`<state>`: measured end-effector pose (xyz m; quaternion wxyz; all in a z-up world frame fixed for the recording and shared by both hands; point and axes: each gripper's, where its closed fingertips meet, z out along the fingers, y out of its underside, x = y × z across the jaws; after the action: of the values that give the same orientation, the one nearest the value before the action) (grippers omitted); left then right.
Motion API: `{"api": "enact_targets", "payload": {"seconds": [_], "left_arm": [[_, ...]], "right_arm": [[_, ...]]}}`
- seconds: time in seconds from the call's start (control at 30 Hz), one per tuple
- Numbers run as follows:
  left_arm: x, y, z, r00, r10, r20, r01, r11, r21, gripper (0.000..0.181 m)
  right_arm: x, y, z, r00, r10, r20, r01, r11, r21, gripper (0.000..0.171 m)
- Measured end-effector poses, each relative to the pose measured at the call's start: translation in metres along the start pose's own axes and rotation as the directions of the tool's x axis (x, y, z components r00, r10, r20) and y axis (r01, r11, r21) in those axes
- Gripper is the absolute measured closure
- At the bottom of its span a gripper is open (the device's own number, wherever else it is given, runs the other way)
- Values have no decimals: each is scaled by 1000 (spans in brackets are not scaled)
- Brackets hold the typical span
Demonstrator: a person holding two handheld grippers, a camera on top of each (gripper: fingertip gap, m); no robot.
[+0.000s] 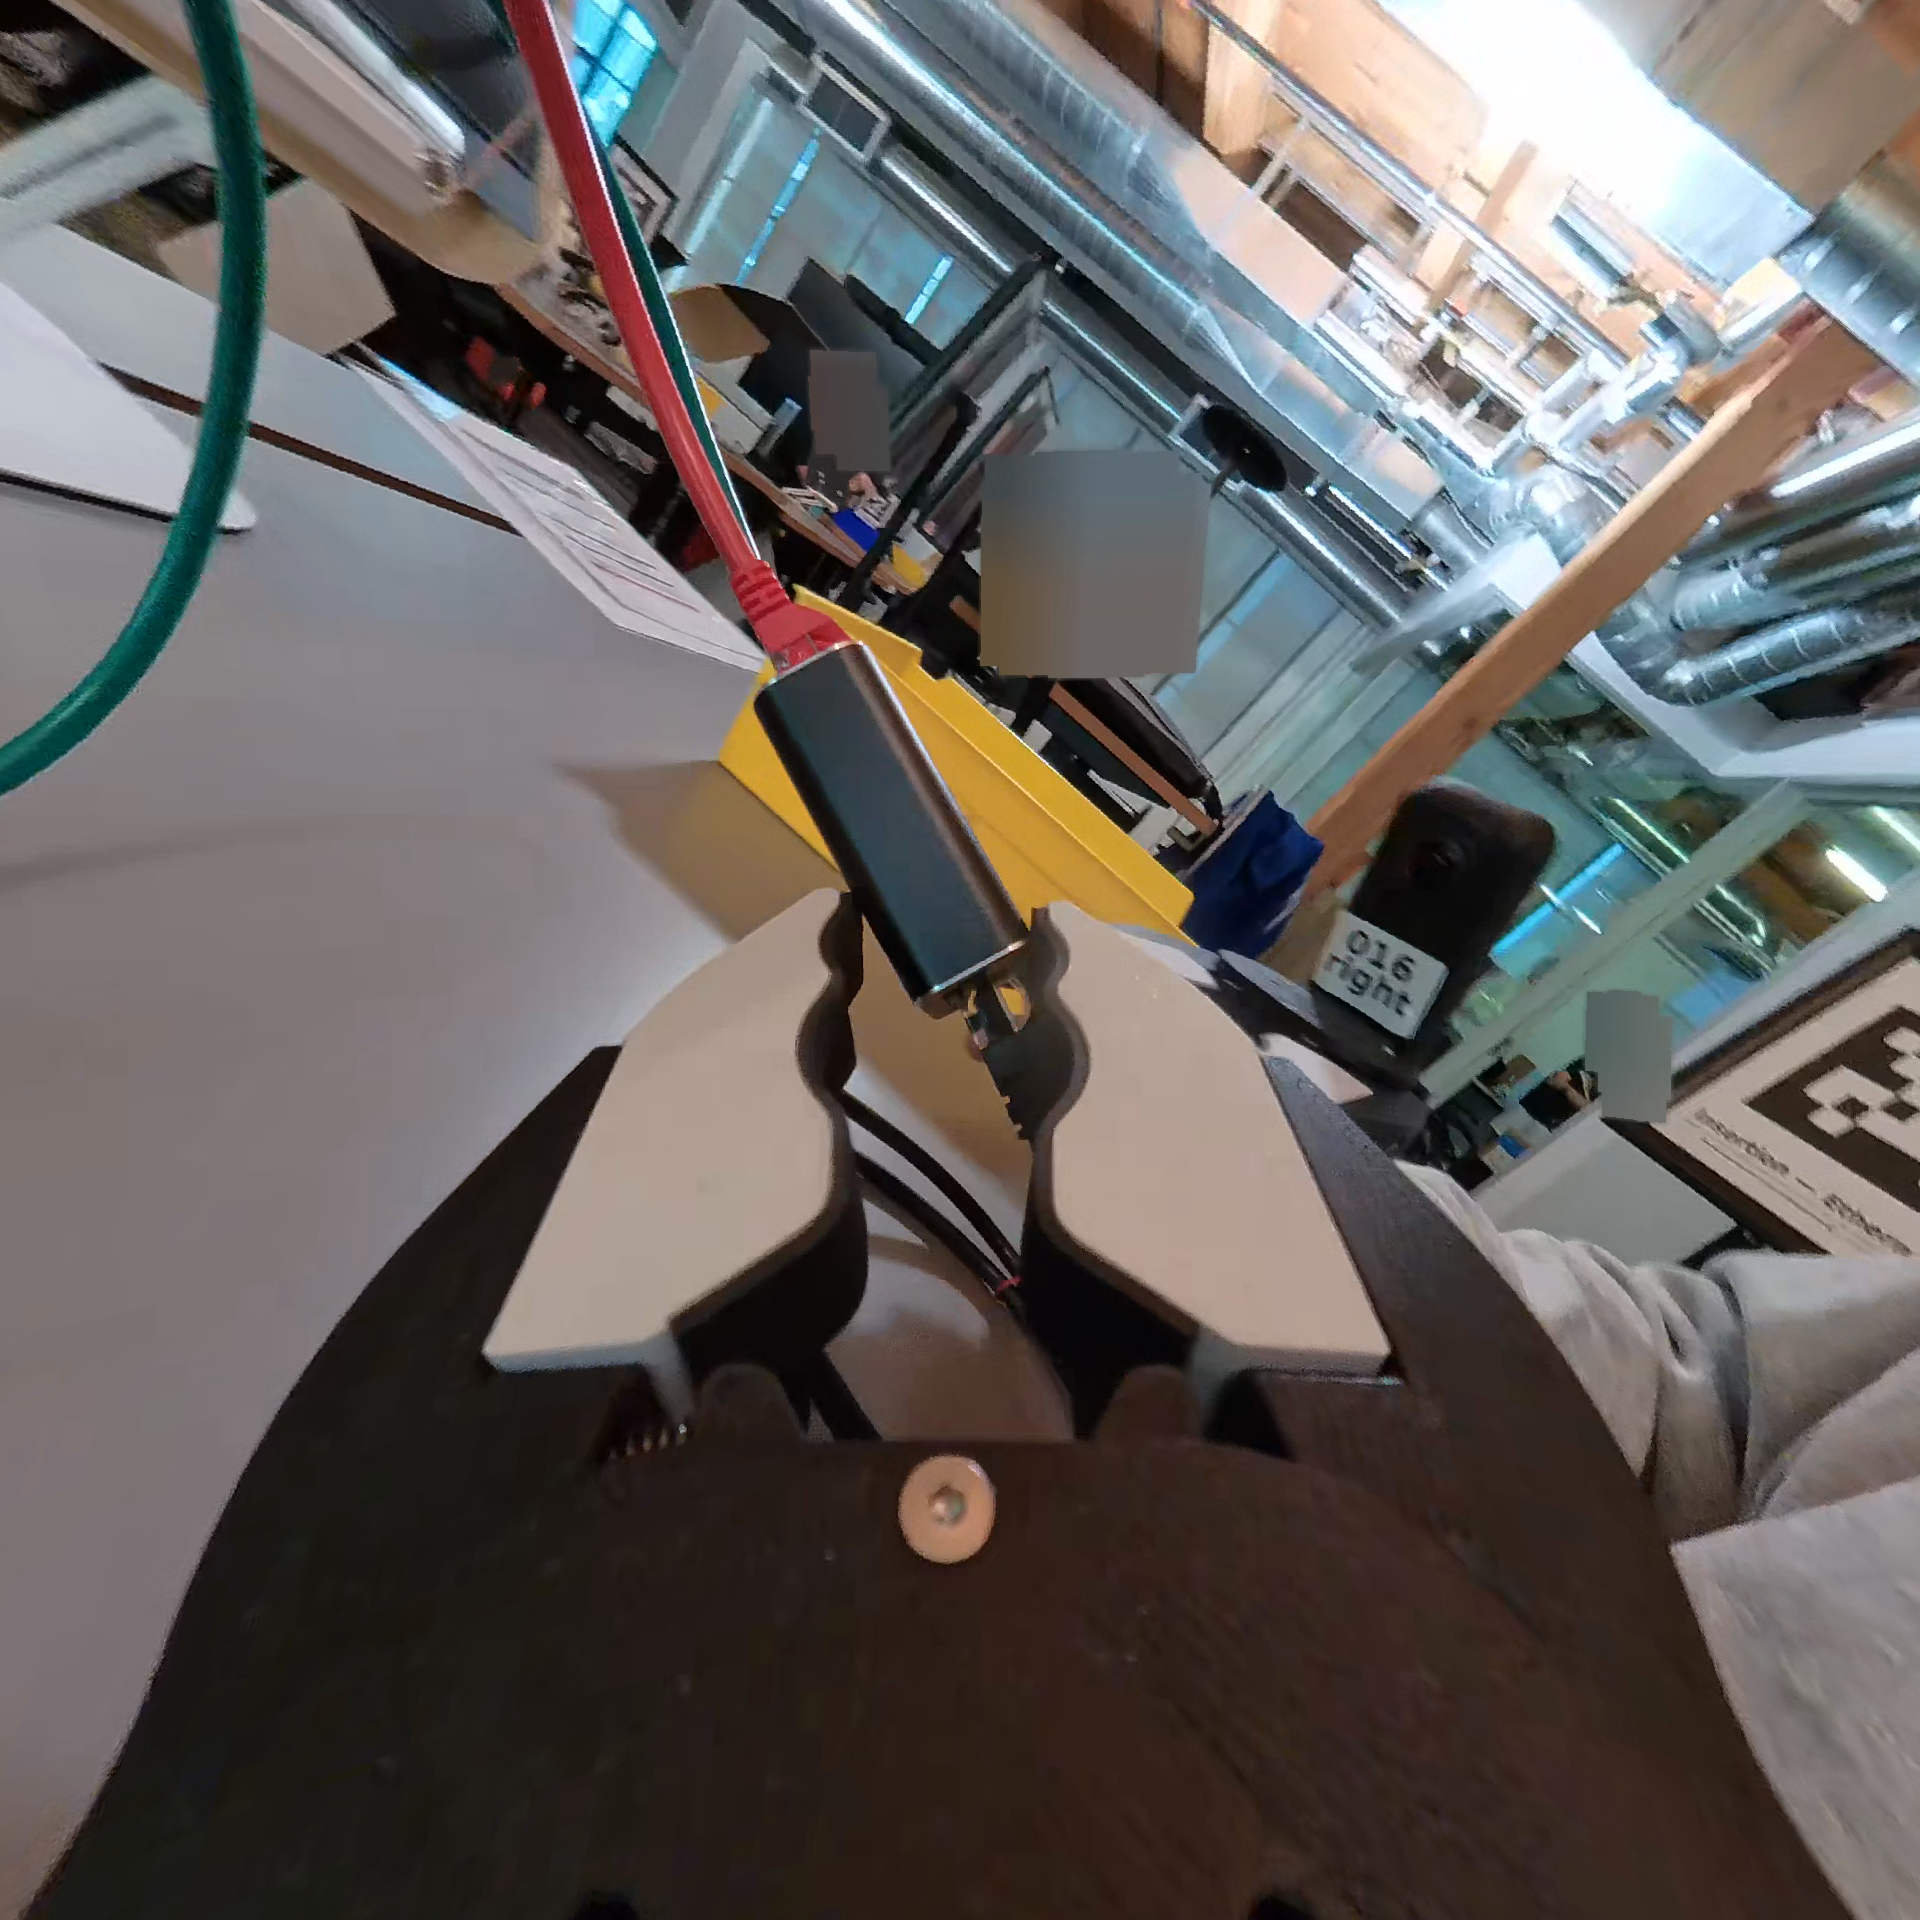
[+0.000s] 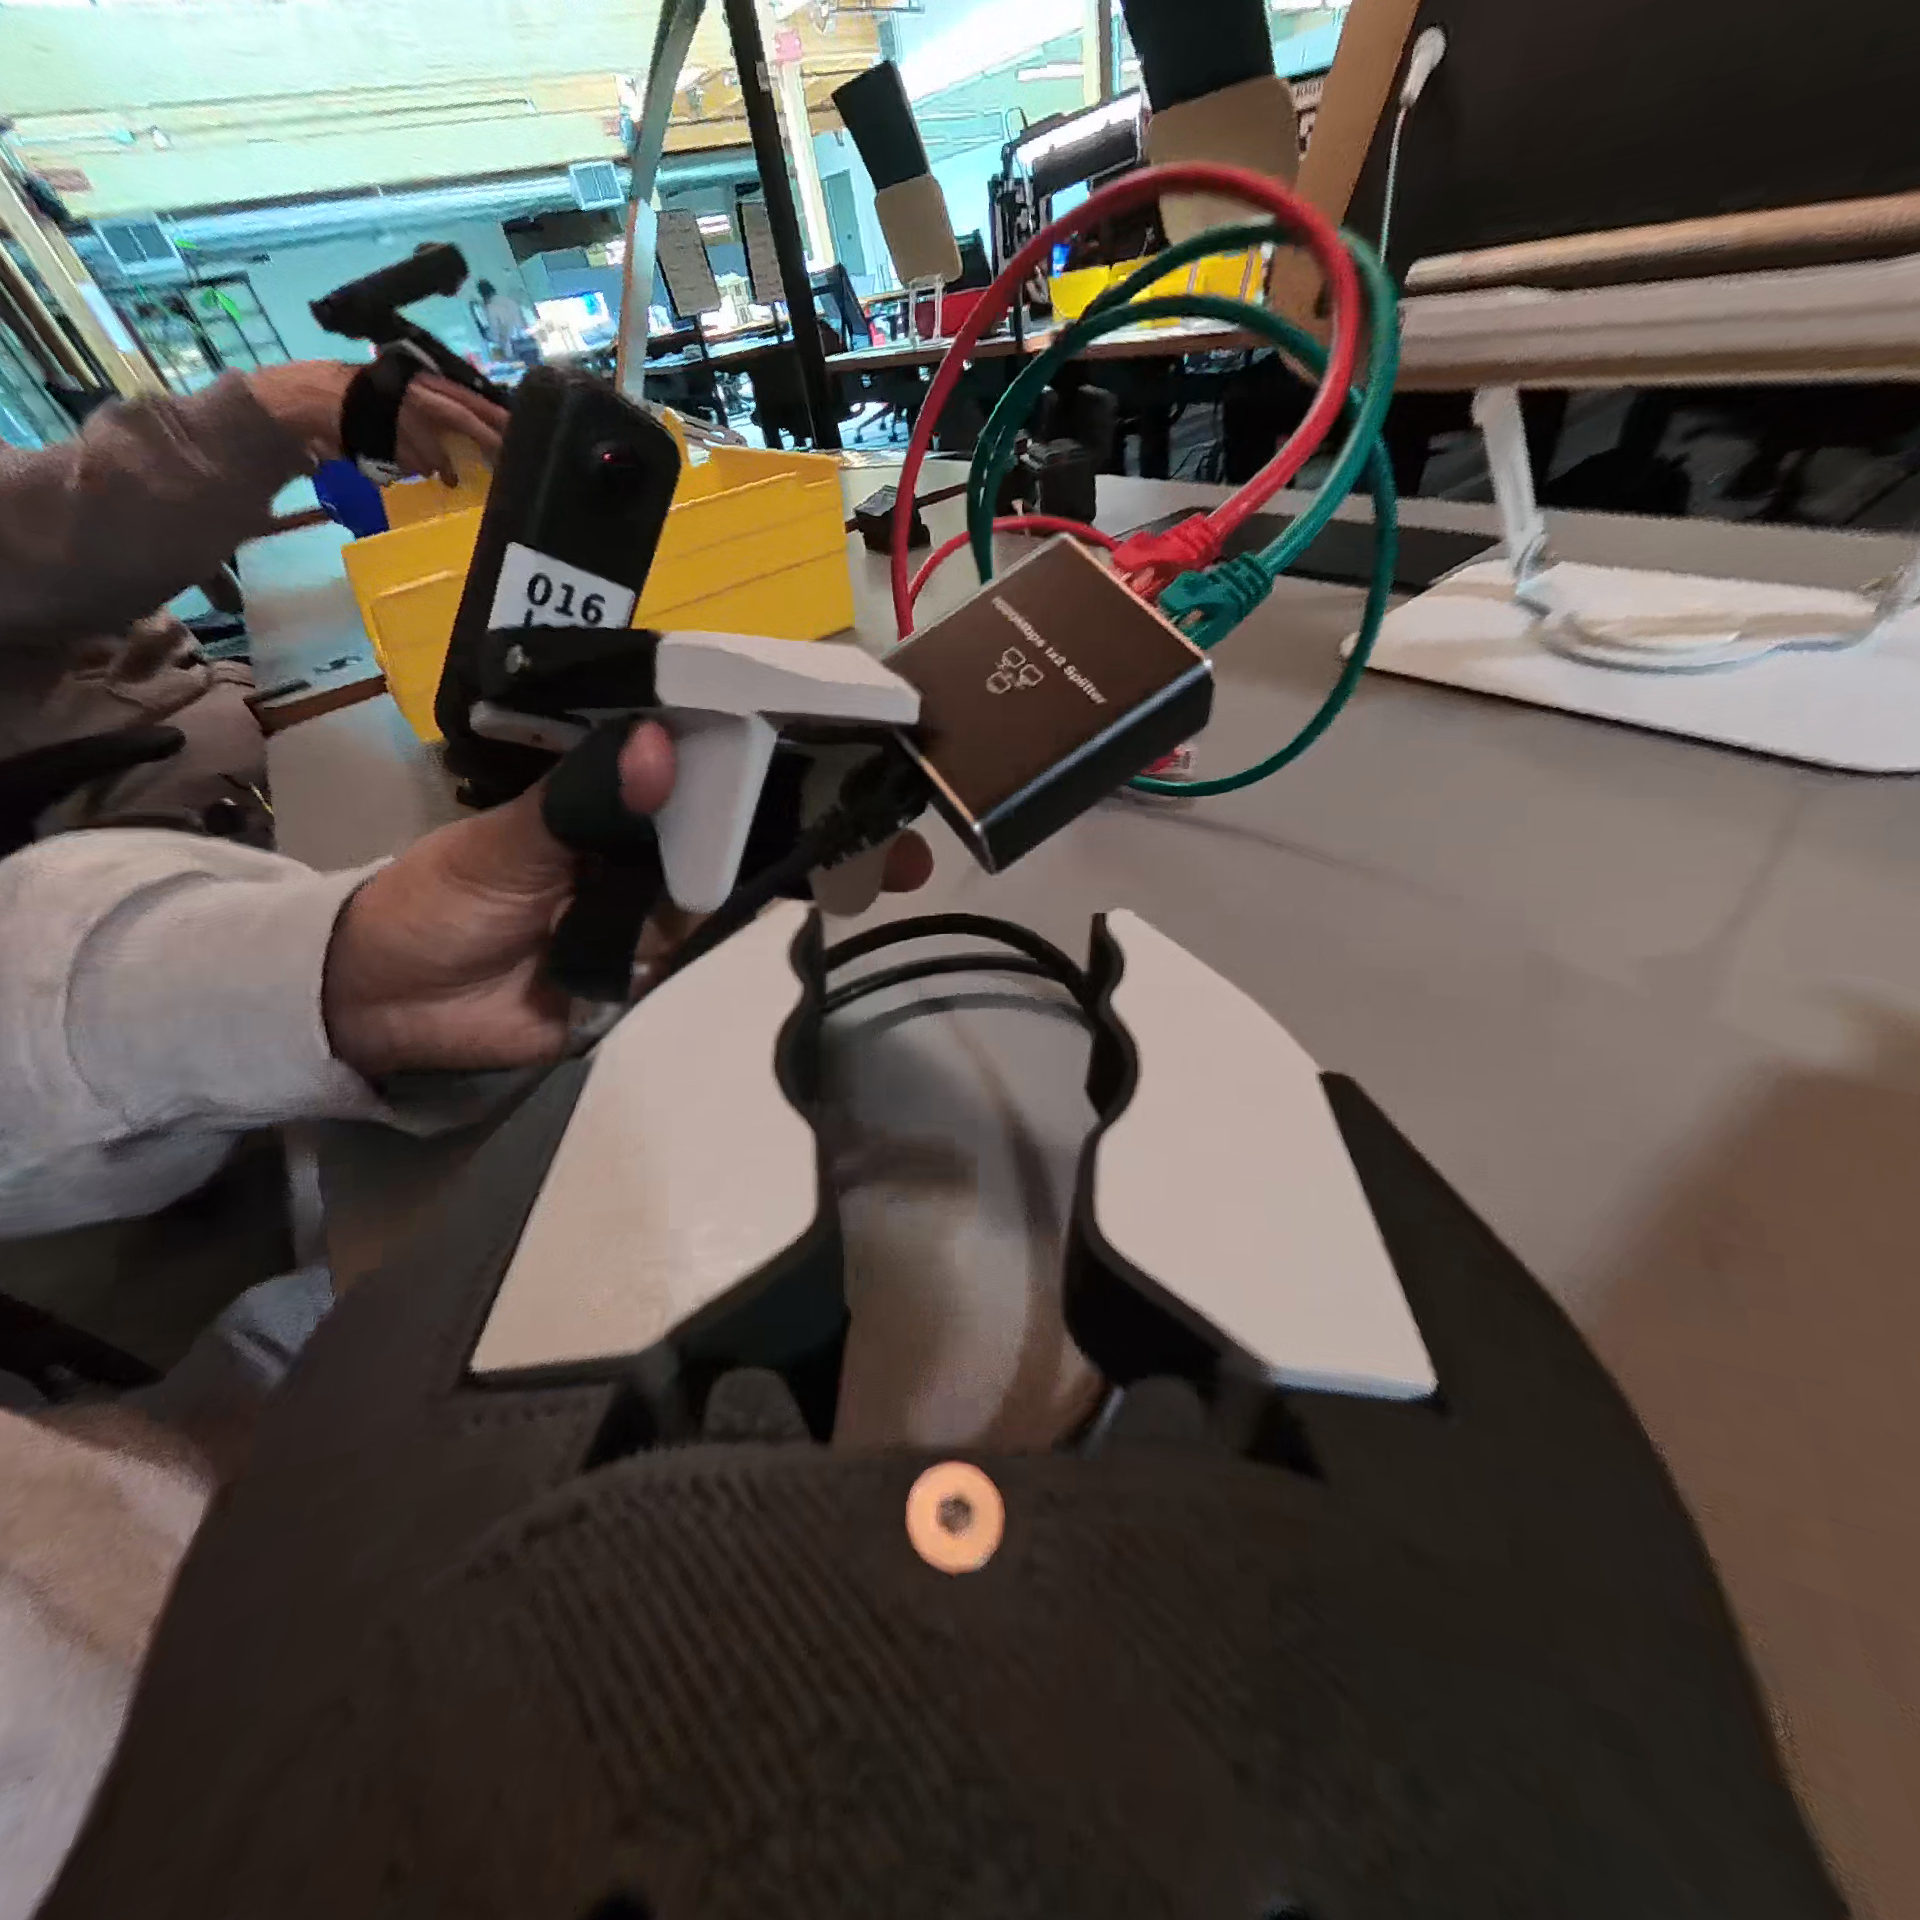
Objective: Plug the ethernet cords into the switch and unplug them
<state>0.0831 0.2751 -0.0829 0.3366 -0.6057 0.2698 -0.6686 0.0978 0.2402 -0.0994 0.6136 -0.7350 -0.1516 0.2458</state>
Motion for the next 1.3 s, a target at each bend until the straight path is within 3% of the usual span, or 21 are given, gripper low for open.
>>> {"api": "enact_targets", "payload": {"seconds": [0.07, 0.17, 0.3, 0.47, 0.7, 0.77, 0.9, 1.0, 1.07, 1.1, 1.2, 1.27, 1.3], "left_arm": [[10, 5, 4, 999, 34, -37, -34, 999, -18, 151], [24, 13, 9, 991, 106, -78, -110, 993, -51, 152], [32, 15, 11, 977, 191, -91, -196, 979, -51, 151], [30, 23, 10, 972, 223, -75, -229, 968, -101, 145], [25, 15, 2, 970, 228, -82, -236, 966, -102, 123], [22, 12, 0, 983, 151, -104, -160, 983, -91, 118], [26, 22, 2, 941, -223, -254, 182, 967, -178, 104], [30, 27, 4, 905, -307, -295, 256, 946, -199, 113], [36, 37, 3, 917, -254, -307, 171, 947, -271, 146], [34, 41, 3, 936, -210, -283, 124, 948, -295, 153], [20, 37, 4, 973, -121, -196, 66, 961, -267, 156], [6, 28, 2, 986, -118, -122, 91, 975, -203, 156], [0, 22, 0, 987, -129, -96, 113, 981, -161, 156]], "right_arm": [[2, -2, 7, 994, 110, 28, -111, 994, 14, 112], [0, -4, 9, 947, 293, 132, -297, 955, 15, 112], [-11, -8, 4, 878, 392, 273, -402, 916, -24, 131], [-9, -12, -2, 940, 237, 244, -243, 970, -5, 134], [5, -9, -13, 976, 59, 208, -53, 998, -37, 135], [4, -5, -14, 976, -11, 219, 25, 998, -59, 135], [-21, 9, -13, 934, -119, 338, 163, 981, -106, 136], [-33, 20, -9, 915, -176, 364, 242, 960, -144, 136], [-30, 21, -8, 922, -186, 340, 248, 957, -148, 136], [-27, 21, -7, 927, -179, 330, 240, 958, -154, 136], [-11, 19, -1, 957, -206, 206, 241, 957, -162, 136], [3, 8, 1, 956, -287, 64, 293, 950, -108, 150], [5, 3, 0, 943, -330, 27, 332, 940, -75, 147]]}}
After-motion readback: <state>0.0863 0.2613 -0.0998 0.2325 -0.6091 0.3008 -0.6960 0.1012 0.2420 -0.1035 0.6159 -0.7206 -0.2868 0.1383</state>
